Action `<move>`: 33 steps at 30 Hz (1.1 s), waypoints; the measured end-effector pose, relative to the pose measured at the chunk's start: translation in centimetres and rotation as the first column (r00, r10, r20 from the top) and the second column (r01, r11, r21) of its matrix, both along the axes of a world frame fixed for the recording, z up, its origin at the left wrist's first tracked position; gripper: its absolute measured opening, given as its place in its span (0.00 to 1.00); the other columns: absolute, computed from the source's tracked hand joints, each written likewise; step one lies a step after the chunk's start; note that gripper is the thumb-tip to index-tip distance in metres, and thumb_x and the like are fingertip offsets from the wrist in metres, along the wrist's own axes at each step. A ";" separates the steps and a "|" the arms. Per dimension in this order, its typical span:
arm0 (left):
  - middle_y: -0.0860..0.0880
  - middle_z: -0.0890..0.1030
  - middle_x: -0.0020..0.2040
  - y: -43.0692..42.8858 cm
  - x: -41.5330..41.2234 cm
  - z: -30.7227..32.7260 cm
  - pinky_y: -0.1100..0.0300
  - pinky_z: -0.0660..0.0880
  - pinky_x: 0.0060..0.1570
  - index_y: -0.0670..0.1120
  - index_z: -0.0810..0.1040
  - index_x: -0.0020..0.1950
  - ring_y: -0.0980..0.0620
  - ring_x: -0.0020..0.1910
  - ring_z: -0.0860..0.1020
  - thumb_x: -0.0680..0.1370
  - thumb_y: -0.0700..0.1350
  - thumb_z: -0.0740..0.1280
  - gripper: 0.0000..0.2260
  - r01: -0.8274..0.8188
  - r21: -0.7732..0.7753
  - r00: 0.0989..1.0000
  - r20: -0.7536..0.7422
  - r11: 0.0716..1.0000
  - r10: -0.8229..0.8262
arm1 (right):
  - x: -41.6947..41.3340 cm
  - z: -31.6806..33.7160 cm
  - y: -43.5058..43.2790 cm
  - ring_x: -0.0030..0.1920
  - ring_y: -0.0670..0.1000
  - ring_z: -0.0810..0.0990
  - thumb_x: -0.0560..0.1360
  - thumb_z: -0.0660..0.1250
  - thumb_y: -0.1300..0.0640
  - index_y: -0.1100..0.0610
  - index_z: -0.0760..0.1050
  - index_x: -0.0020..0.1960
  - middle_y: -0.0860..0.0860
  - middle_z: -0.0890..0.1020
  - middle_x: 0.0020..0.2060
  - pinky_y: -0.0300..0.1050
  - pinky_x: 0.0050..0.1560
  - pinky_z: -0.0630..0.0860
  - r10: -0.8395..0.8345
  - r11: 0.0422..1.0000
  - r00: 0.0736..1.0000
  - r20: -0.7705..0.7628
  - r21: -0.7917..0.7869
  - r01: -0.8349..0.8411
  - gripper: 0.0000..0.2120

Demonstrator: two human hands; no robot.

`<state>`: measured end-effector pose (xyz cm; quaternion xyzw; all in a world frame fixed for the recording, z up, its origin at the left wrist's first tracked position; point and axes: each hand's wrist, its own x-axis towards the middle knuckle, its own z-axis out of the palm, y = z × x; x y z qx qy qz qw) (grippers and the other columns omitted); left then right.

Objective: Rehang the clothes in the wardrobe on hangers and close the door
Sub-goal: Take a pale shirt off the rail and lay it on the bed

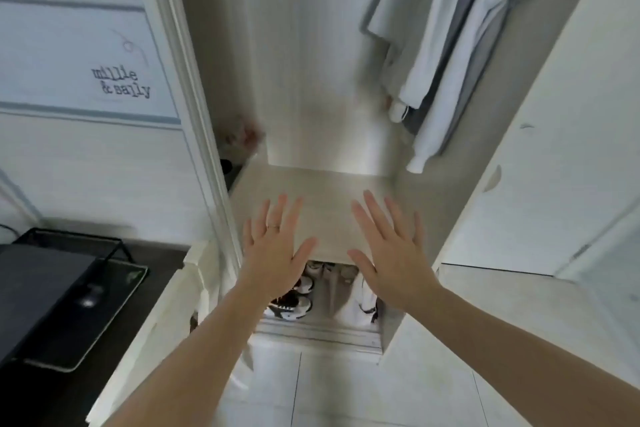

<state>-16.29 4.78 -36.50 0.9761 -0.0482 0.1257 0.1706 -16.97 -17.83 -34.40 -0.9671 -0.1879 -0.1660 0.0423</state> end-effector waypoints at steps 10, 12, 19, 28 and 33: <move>0.53 0.45 0.82 -2.7 16.1 20.0 0.44 0.41 0.76 0.59 0.43 0.81 0.48 0.80 0.42 0.80 0.68 0.46 0.31 0.158 0.117 0.897 0.398 0.980 -0.192 | 10.9 18.2 -3.1 0.80 0.55 0.49 0.81 0.49 0.37 0.48 0.50 0.81 0.45 0.49 0.80 0.66 0.75 0.46 -0.057 0.998 0.894 0.445 0.012 0.058 0.32; 0.54 0.45 0.82 -3.5 18.4 23.4 0.42 0.41 0.77 0.61 0.40 0.80 0.48 0.81 0.42 0.79 0.68 0.44 0.31 0.186 0.157 0.864 0.443 0.970 -0.238 | 12.2 21.8 -3.7 0.80 0.56 0.47 0.81 0.50 0.38 0.49 0.49 0.81 0.45 0.48 0.80 0.67 0.75 0.45 -0.043 0.999 0.868 0.495 -0.002 0.050 0.32; 0.56 0.44 0.82 -6.3 27.4 33.9 0.43 0.42 0.77 0.65 0.36 0.78 0.51 0.80 0.40 0.77 0.70 0.40 0.31 0.215 0.184 0.732 0.620 0.959 -0.283 | 17.4 33.5 -6.5 0.80 0.56 0.46 0.81 0.49 0.37 0.48 0.48 0.81 0.46 0.47 0.80 0.69 0.74 0.47 -0.067 0.990 0.768 0.637 -0.054 0.131 0.32; 0.57 0.45 0.82 -11.7 38.7 39.7 0.47 0.40 0.77 0.63 0.42 0.79 0.55 0.79 0.39 0.74 0.72 0.39 0.35 0.391 0.059 0.678 0.657 0.919 -0.330 | 22.7 42.3 -8.8 0.79 0.58 0.55 0.79 0.49 0.38 0.50 0.56 0.80 0.48 0.59 0.79 0.67 0.74 0.49 -0.168 0.920 0.642 0.748 -0.115 0.375 0.32; 0.57 0.46 0.82 -16.2 45.7 42.0 0.48 0.42 0.77 0.63 0.45 0.79 0.55 0.79 0.41 0.75 0.71 0.43 0.34 0.529 0.009 0.654 0.633 0.849 -0.415 | 25.6 46.0 -8.7 0.78 0.56 0.57 0.79 0.47 0.37 0.49 0.54 0.80 0.47 0.61 0.78 0.66 0.74 0.50 -0.246 0.871 0.594 0.766 -0.094 0.482 0.33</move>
